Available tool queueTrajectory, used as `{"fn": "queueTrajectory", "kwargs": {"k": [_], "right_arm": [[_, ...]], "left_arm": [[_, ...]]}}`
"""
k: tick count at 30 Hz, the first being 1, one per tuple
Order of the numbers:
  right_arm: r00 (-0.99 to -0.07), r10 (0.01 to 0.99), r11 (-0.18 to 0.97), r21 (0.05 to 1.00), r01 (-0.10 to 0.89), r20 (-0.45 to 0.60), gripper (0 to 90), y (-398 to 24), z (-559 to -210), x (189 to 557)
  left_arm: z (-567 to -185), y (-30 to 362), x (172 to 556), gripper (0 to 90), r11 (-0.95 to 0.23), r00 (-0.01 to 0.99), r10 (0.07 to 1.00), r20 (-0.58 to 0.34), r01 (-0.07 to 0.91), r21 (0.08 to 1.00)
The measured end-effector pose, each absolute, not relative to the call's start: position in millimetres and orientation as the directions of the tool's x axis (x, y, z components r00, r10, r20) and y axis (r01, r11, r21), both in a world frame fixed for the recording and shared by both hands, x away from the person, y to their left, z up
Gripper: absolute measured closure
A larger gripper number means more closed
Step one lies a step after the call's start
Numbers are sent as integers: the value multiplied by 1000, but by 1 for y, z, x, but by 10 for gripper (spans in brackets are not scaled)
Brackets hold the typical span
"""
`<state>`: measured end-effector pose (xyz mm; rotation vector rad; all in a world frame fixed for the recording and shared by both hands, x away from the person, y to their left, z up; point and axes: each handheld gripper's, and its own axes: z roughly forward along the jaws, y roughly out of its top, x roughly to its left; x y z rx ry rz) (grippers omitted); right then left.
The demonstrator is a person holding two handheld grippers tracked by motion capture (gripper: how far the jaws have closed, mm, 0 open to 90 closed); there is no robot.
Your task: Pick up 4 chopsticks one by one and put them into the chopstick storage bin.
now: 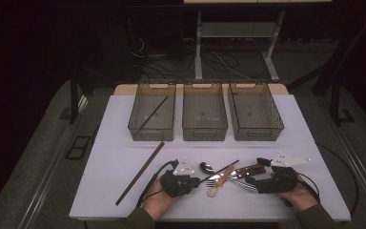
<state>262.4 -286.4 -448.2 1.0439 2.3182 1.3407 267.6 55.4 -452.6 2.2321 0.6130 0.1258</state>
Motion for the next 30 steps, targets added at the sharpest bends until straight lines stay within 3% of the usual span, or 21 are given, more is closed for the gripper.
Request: {"fn": "queueTrajectory", "kwargs": {"k": [21,30], "right_arm": [[-708,696,315,835,451,120,138,-286,-448,262],[-709,695,315,835,451,120,138,-286,-448,262]], "left_arm": [[-437,80,280,858,-531,890,429,-155,387,754],[-429,99,285,858,-501,870,472,-143,398,769]]}}
